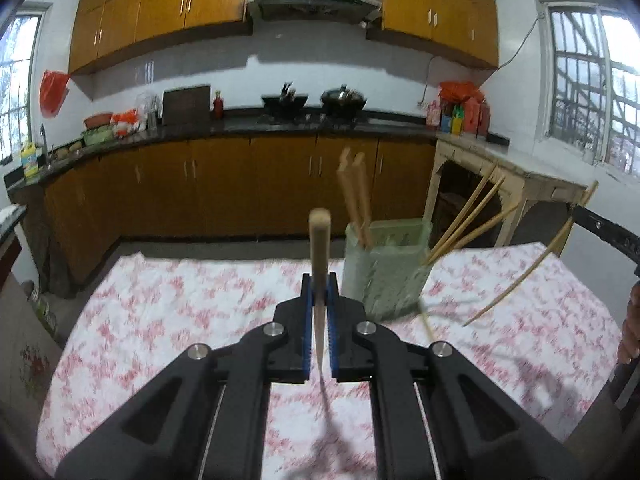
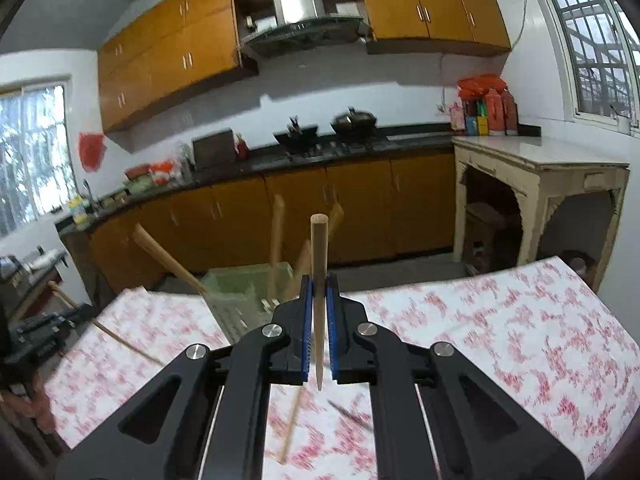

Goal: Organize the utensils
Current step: 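Lower the chopsticks into the holder and open both tools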

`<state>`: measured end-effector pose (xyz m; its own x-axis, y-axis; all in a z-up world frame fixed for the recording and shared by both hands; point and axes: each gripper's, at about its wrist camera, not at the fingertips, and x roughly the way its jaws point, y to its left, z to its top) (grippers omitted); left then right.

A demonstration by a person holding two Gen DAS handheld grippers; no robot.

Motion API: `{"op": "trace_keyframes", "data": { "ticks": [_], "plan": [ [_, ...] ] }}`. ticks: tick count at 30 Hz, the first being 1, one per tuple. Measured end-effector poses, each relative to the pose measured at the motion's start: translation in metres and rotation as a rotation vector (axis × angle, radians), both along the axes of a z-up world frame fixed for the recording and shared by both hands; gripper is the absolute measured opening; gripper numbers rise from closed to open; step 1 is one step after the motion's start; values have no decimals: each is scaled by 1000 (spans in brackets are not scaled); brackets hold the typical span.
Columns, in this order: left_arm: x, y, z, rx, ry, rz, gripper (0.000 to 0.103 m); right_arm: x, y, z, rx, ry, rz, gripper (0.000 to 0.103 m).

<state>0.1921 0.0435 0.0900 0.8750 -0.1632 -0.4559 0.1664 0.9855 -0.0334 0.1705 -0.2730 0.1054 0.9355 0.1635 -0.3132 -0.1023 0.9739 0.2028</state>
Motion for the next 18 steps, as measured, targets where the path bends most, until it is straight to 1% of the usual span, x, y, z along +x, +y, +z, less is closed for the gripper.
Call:
{"op": "trace_keyframes", "data": {
  "ticks": [5,8,10,14,18],
  "plan": [
    [-3,-19,42,-30,-78,-52,8,0,6,40,57,-65,62,8],
    [-2,-34,63,-30,-132,-61,8,5,12,53,70,-92,78,8],
    [4,-44,77,-44,-165,-55,8,11,20,63,65,-120,80,8],
    [20,-58,96,-72,-228,-17,8,24,32,68,37,-160,58,8],
    [42,-66,103,-97,-273,46,8,41,40,61,10,-168,43,8]
  ]
}}
